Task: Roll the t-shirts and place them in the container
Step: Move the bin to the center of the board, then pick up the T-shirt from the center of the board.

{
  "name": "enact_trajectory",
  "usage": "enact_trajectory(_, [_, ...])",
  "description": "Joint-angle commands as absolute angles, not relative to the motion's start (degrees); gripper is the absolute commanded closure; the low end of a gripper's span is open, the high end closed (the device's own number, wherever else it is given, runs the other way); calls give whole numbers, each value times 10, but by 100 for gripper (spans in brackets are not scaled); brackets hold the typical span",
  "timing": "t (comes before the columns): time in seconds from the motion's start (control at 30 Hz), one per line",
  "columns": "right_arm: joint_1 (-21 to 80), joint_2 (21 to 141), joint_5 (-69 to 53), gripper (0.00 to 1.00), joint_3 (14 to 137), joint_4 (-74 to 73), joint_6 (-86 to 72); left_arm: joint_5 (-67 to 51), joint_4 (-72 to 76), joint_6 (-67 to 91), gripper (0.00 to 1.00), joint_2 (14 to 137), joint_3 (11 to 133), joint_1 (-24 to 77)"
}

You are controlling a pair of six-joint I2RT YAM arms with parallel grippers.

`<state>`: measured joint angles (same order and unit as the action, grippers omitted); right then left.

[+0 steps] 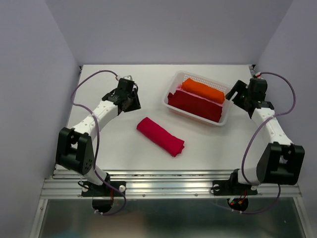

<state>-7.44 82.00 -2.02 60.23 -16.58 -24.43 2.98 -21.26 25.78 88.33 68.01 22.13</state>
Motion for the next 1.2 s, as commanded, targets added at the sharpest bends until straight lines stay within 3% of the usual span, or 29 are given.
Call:
enact_trajectory(0.0, [-52,719,-71,19,581,-184,-272,26,-213,258,51,867,655,196])
enact_trajectory(0.2, [111,572,-33,18,477,-247,-345,14,-206,262,51,872,636,179])
enact_trajectory(0.37, [265,487,-26,17,351,-201,-520,3,-186,286,51,874,611,171])
enact_trajectory(0.63, [444,553,26,12,225,-29,-695,7,-192,289,50,862,620,164])
enact_trajectory(0.93, [475,624,63,15,169,86,-767,13,-196,287,50,853,613,161])
enact_trajectory(1.13, [475,668,83,24,156,158,-772,9,-193,287,51,854,615,160])
enact_trajectory(1.17, [475,678,81,30,166,159,-769,9,-193,287,51,856,617,160])
